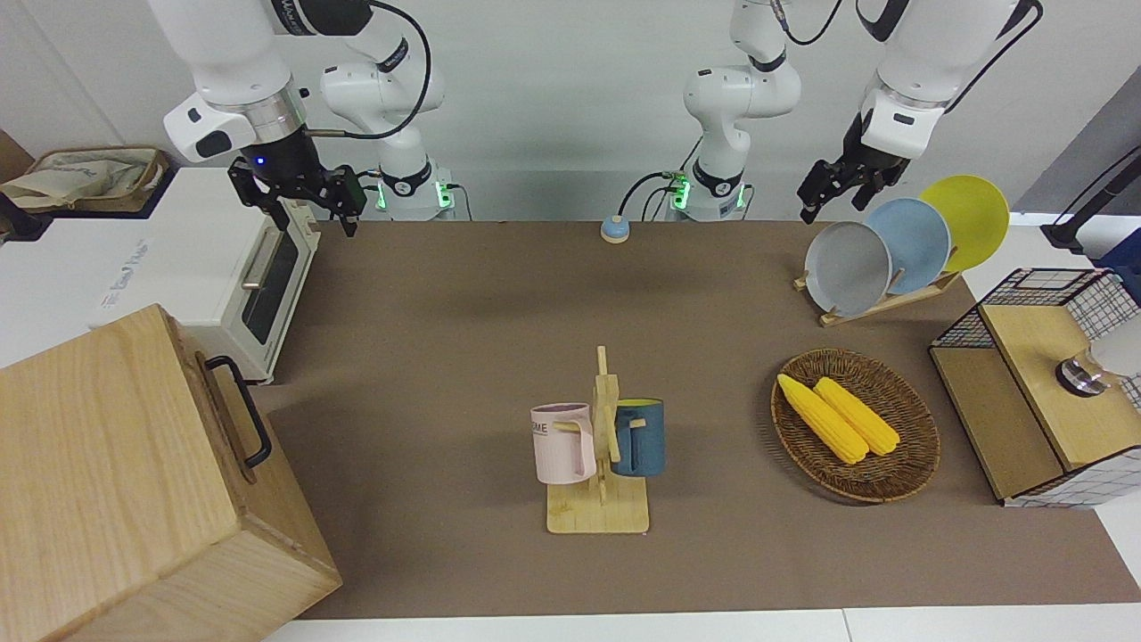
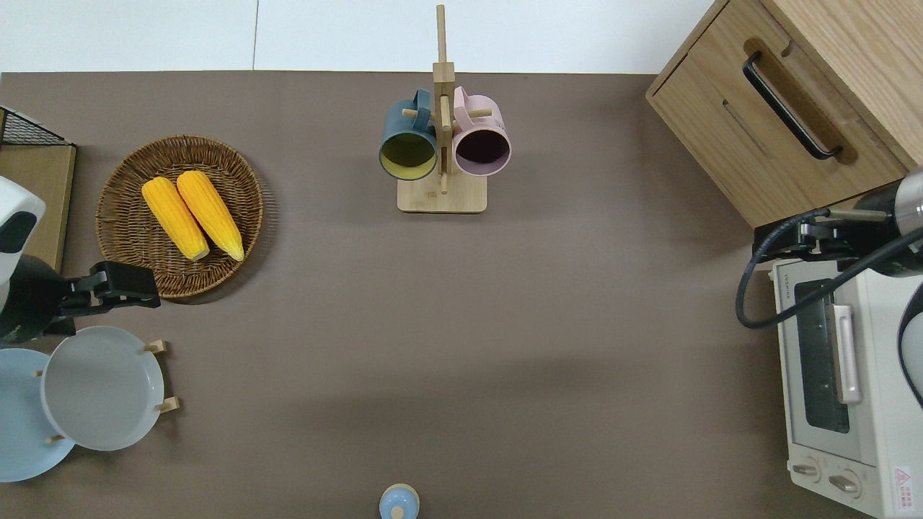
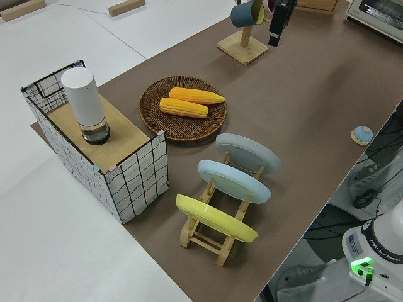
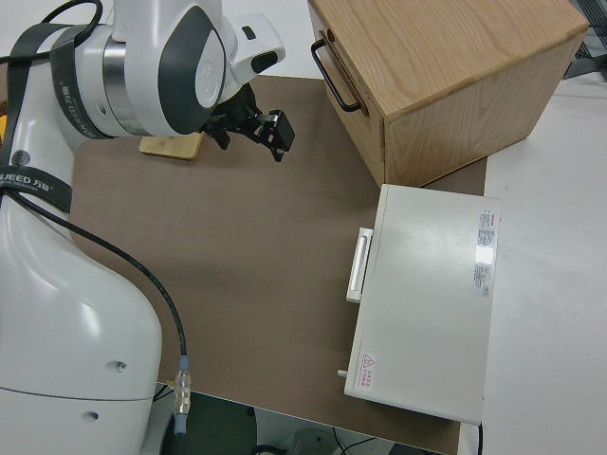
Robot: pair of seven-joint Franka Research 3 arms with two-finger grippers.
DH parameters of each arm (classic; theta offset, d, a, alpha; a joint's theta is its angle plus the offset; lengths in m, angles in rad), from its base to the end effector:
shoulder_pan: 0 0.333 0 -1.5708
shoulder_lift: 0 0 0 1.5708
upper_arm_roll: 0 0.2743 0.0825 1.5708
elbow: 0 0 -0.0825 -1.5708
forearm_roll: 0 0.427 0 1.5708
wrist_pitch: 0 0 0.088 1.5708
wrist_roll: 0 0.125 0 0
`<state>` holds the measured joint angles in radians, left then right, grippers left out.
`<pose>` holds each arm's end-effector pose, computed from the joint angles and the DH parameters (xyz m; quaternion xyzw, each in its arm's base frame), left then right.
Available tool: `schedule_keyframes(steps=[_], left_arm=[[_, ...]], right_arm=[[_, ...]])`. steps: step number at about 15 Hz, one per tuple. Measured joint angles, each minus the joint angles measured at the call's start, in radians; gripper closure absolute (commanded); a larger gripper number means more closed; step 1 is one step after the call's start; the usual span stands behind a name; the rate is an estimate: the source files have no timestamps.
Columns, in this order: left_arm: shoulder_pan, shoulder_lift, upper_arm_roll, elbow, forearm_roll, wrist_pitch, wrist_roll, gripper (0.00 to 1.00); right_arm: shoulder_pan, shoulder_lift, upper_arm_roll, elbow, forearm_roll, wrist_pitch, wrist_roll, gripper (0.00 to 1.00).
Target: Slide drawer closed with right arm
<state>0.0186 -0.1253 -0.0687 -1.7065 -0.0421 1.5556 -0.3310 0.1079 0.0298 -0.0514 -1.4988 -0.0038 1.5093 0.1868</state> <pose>0.5592 -0.0351 0.5662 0.9899 0.1402 -0.0159 0.0140 0.5984 0.0337 0.5785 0.9978 -0.0652 -0.0092 0.0038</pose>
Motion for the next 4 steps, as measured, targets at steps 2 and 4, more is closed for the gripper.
schedule_keyframes(steps=[2,4], left_arm=[[0.000,0.000,0.000,0.000,0.000,0.000,0.000,0.01],[0.000,0.000,0.000,0.000,0.000,0.000,0.000,0.01]], right_arm=[[0.007,0.001,0.003,0.000,0.000,0.000,-0.015,0.017],[0.008,0.002,0.004,0.000,0.000,0.000,-0.024,0.017]])
